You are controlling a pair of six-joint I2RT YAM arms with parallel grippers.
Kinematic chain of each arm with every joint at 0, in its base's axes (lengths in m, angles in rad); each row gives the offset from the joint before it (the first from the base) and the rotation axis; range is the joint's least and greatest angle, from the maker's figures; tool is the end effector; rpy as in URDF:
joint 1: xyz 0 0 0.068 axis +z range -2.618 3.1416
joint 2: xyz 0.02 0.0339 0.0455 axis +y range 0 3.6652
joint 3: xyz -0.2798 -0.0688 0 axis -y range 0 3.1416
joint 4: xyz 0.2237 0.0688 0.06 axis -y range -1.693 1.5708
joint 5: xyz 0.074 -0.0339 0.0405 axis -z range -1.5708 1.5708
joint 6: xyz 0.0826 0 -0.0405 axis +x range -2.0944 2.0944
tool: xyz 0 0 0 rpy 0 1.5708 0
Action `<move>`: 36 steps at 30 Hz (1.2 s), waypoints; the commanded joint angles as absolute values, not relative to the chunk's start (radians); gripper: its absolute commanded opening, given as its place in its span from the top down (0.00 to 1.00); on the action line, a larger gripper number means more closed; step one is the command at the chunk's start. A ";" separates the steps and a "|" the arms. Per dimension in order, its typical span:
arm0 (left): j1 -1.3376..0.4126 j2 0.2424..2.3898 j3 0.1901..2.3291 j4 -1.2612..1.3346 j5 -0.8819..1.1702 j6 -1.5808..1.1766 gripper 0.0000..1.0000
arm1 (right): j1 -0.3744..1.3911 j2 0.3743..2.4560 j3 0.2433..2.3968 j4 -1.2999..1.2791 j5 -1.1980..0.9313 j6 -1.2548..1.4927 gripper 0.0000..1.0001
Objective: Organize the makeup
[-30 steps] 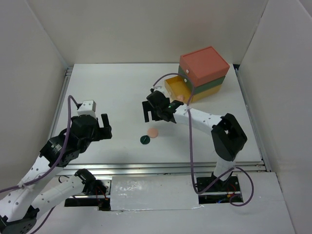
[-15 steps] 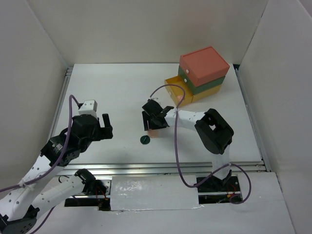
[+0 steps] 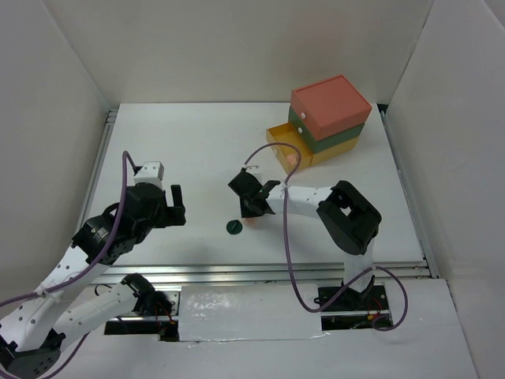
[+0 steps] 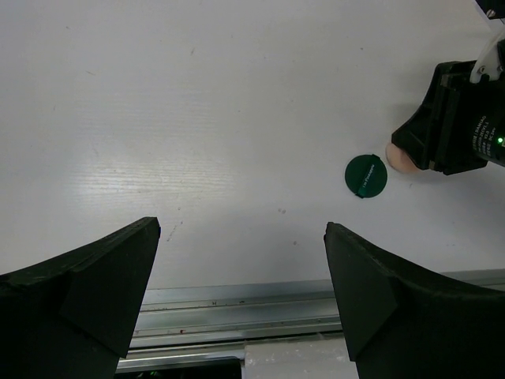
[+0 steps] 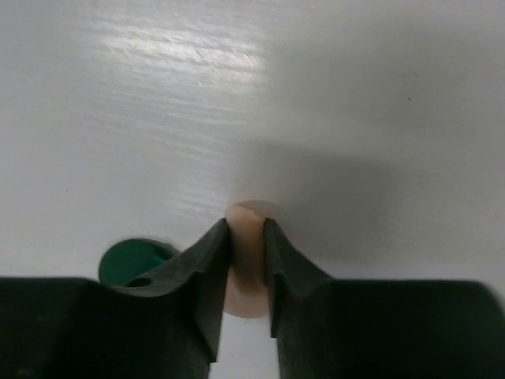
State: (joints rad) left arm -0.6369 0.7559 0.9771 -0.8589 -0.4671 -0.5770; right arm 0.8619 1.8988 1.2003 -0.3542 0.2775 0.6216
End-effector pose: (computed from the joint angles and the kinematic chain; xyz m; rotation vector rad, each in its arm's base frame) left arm 0.1348 -0.0535 0.3251 -0.1906 2.1290 -0.1949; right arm 0.2750 0.2859 0.1472 -0.2136 2.5632 0.1955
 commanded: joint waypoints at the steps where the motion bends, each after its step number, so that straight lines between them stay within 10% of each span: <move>1: -0.635 0.749 0.977 -0.824 -0.462 -0.555 0.01 | 0.876 1.841 1.149 -0.413 0.331 0.664 0.69; 25: -0.634 0.670 0.966 -0.808 -0.459 -0.551 0.01 | 0.442 2.204 2.025 -0.549 0.603 0.273 0.71; 28: -0.634 0.681 0.968 -0.808 -0.454 -0.549 0.01 | 0.423 2.224 2.049 -0.551 0.600 0.261 0.61; 32: -0.632 0.701 0.966 -0.804 -0.442 -0.540 0.00 | 0.419 2.188 1.962 -0.500 0.609 0.253 0.18; 36: -0.630 0.715 0.969 -0.804 -0.436 -0.537 0.01 | 0.437 2.093 1.899 -0.485 0.516 0.262 0.17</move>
State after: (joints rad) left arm -0.6369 0.7071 0.9749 -0.8429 -0.4469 -0.5617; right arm 0.4225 2.2124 1.9347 -0.5140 0.5549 0.2695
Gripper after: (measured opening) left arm 0.994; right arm 0.829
